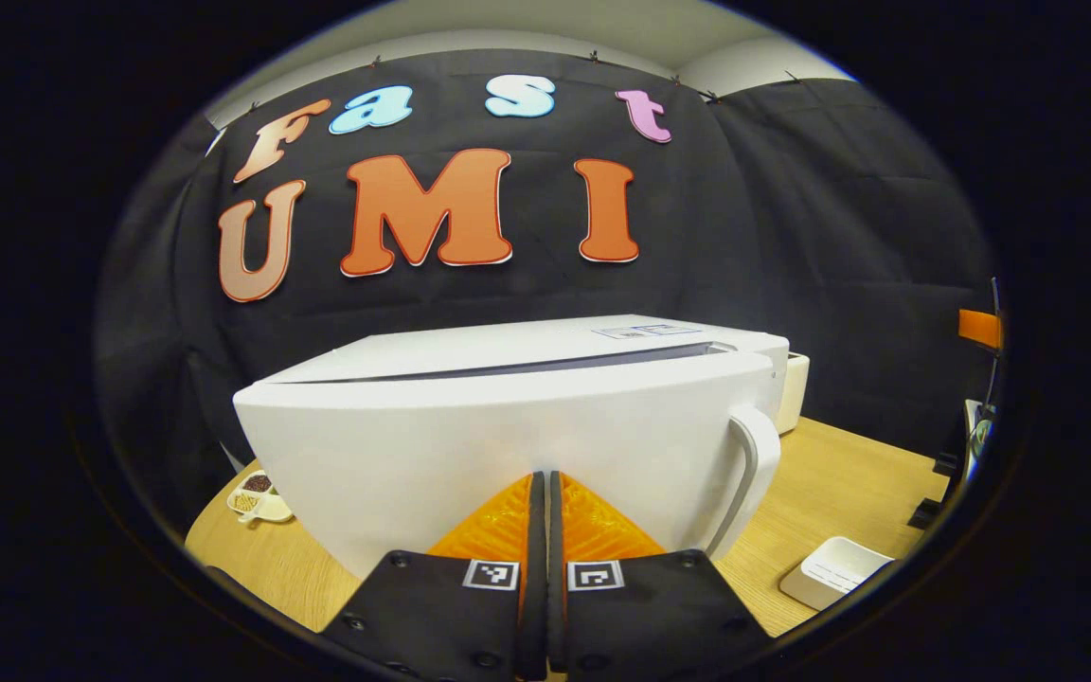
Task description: Open the microwave oven with the left hand, put the food in, and close the microwave oven.
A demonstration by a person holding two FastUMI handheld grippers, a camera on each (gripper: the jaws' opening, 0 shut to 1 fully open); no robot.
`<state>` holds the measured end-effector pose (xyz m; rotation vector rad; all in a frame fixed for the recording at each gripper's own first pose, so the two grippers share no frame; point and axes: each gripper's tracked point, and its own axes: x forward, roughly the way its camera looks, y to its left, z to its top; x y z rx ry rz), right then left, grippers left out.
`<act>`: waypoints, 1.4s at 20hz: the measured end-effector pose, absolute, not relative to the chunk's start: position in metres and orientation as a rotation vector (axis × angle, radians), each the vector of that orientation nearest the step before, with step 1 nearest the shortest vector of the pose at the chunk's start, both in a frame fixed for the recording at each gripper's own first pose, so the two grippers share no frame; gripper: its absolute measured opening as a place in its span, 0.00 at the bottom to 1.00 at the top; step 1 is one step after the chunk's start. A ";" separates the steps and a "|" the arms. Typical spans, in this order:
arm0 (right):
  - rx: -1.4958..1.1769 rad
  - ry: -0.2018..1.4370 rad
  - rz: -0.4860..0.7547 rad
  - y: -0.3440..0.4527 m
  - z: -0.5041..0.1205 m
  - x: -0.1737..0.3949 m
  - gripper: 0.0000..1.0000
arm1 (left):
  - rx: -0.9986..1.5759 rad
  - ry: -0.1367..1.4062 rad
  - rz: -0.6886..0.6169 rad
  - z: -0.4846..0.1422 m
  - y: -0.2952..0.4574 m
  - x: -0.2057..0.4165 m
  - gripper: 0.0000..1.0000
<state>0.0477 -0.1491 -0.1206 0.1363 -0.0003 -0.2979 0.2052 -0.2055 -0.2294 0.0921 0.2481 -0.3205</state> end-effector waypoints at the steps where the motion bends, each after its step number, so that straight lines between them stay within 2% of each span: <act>1: 0.137 0.003 -0.301 -0.151 -0.122 0.048 0.95 | 0.089 0.244 -0.312 -0.229 -0.207 0.210 0.05; 8: 0.131 0.026 -0.316 -0.157 -0.135 0.059 0.94 | 0.053 0.218 -0.255 -0.226 -0.205 0.216 0.05; 14: 0.151 0.047 -0.296 -0.145 -0.134 0.063 0.95 | 0.120 0.266 -0.246 -0.228 -0.202 0.208 0.05; 18: 0.117 0.046 -0.276 -0.132 -0.118 0.055 0.95 | 0.105 0.280 -0.259 -0.189 -0.189 0.180 0.05; 19: 0.108 0.041 -0.265 -0.127 -0.112 0.052 0.95 | 0.105 0.282 -0.259 -0.178 -0.181 0.173 0.00; 20: 0.101 0.035 -0.251 -0.119 -0.103 0.049 0.95 | 0.102 0.277 -0.264 -0.167 -0.175 0.164 0.05; 22: 0.095 0.020 -0.216 -0.104 -0.086 0.046 0.95 | 0.089 0.268 -0.233 -0.142 -0.150 0.147 0.07; 23: 0.094 0.013 -0.200 -0.096 -0.078 0.044 0.95 | 0.087 0.253 -0.219 -0.132 -0.138 0.142 0.18; 24: 0.090 0.005 -0.184 -0.088 -0.070 0.041 0.95 | 0.088 0.234 -0.208 -0.118 -0.126 0.136 0.20; 26: 0.071 -0.015 -0.161 -0.074 -0.054 0.037 0.95 | 0.084 0.206 -0.183 -0.094 -0.096 0.119 0.55; 27: 0.064 -0.023 -0.150 -0.066 -0.048 0.036 0.95 | 0.073 0.204 -0.175 -0.085 -0.084 0.111 0.67; 28: 0.062 -0.027 -0.134 -0.057 -0.042 0.034 0.95 | 0.062 0.201 -0.161 -0.075 -0.070 0.104 0.65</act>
